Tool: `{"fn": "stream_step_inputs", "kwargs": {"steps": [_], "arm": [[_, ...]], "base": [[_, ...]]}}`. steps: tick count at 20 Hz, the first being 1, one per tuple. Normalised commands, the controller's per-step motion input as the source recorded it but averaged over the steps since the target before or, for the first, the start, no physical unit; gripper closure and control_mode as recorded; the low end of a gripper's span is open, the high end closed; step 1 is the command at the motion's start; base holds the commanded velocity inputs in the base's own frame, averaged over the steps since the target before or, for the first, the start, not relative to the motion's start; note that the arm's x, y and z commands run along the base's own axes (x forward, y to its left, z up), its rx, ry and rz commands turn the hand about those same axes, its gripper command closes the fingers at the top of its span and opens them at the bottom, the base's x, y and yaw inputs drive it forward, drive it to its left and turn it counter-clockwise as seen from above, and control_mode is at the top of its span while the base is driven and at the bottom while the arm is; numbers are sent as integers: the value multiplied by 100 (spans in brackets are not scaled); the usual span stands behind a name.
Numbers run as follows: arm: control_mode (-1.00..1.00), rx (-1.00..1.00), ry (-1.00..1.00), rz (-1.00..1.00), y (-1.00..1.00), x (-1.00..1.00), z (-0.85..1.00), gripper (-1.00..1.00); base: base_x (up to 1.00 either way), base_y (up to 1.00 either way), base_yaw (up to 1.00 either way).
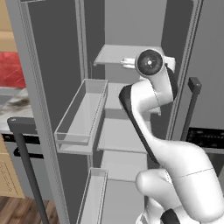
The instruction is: Take a sugar cube from the saucer and place it inside the coffee. Then, grab milk from the fridge and place it next to the coffee on the counter to sweeten the coffee.
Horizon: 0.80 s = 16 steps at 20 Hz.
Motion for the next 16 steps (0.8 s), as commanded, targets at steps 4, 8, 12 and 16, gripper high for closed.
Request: {"fn": "stream_step_inputs", "kwargs": {"steps": [4, 8, 12, 16], "arm": [[-100, 0, 1, 3, -11, -100, -28, 100], [-100, 0, 5, 5, -22, -97, -29, 100], [-100, 2, 0, 5, -52, -94, -14, 100], [-100, 0, 9, 4, -11, -69, -58, 100]], "base": [[0, 0, 0], [0, 0, 0], [0, 0, 0], [0, 0, 0]]}}
